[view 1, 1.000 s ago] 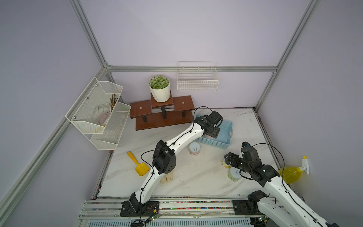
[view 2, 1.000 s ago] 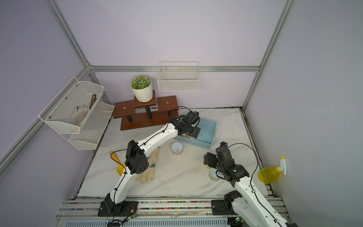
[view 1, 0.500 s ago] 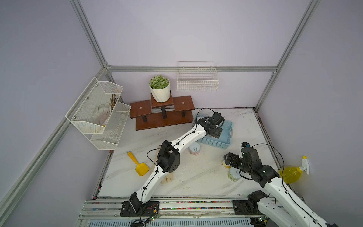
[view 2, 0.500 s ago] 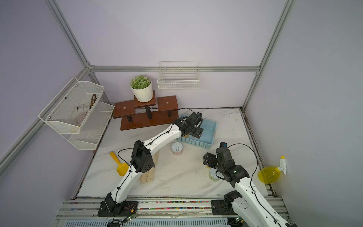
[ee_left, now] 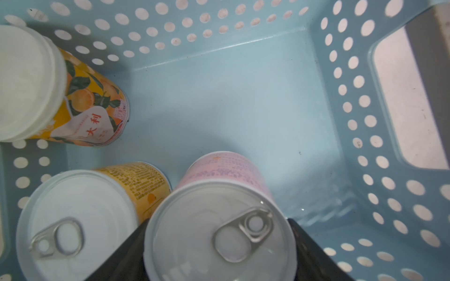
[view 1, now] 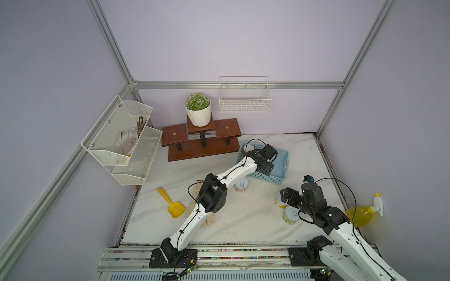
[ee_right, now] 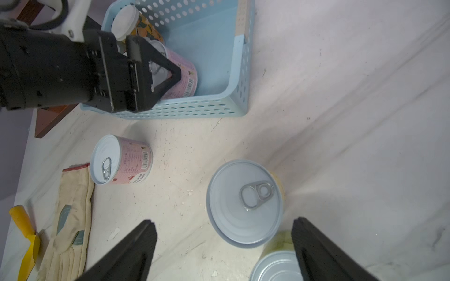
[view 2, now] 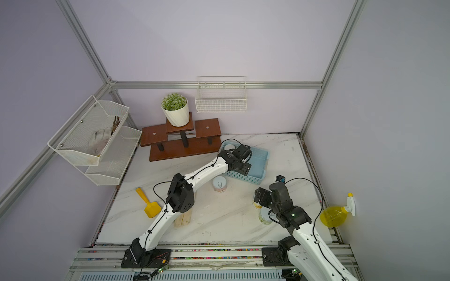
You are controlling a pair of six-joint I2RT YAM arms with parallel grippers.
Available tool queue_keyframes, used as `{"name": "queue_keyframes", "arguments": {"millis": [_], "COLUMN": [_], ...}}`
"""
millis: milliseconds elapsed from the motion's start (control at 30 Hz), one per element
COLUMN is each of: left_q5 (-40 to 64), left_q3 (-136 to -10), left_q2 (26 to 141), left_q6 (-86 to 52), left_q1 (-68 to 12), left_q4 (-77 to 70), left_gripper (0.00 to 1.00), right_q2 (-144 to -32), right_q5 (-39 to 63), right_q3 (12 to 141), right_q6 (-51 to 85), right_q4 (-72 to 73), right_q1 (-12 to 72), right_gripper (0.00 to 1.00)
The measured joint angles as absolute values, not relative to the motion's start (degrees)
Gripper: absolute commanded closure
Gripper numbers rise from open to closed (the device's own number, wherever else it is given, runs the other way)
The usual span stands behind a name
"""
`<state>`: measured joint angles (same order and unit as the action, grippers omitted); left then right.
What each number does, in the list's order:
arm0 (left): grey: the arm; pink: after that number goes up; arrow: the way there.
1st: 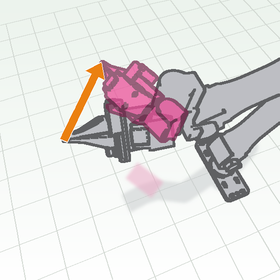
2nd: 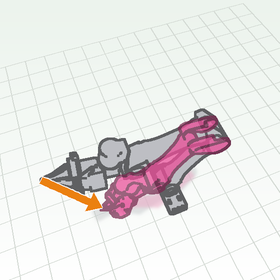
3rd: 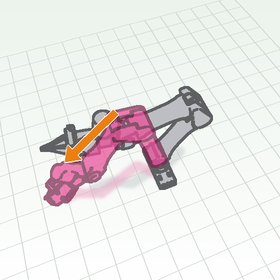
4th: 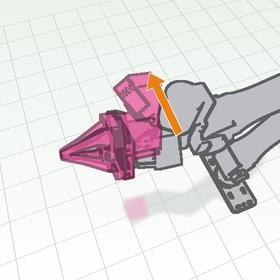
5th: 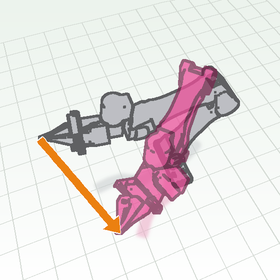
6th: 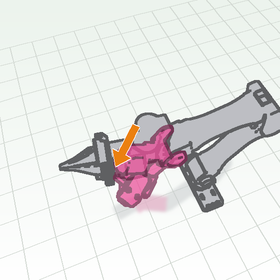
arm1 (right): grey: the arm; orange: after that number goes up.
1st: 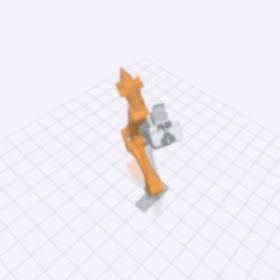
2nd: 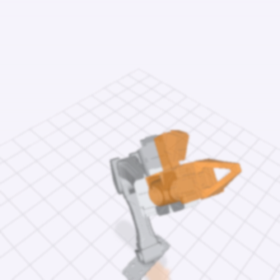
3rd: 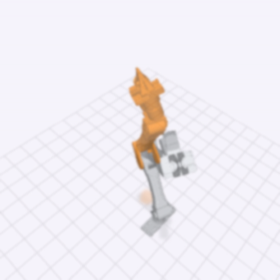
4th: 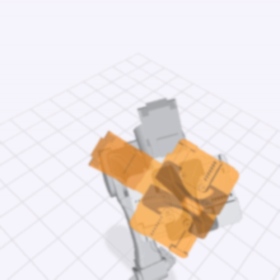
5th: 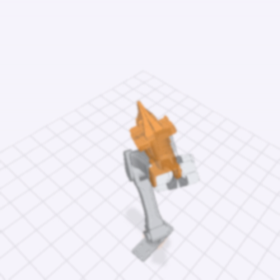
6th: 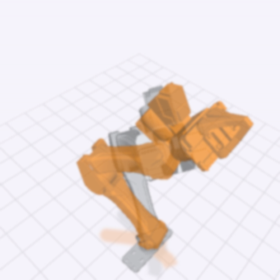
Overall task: Put the canned food in the basket
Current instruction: Place the canned food in the basket.
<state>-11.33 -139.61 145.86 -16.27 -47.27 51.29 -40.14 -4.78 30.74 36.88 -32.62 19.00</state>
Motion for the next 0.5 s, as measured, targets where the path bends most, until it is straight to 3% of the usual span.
{"name": "queue_keyframes", "arguments": {"millis": [300,500], "left_q5": [-12.1,-12.2], "left_q3": [-139.9,-140.5], "left_q2": [146.6,147.1], "left_q6": [-16.2,-15.8], "left_q1": [-47.2,-47.2], "left_q4": [50.3,50.1], "left_gripper": [0.52,0.45], "right_q2": [-40.0,-39.6], "right_q5": [-8.4,-9.3], "right_q3": [31.5,31.5], "right_q6": [38.3,38.8], "right_q4": [-32.9,-33.1], "right_q1": [19.0,19.0], "right_gripper": [0.06,0.06]}}
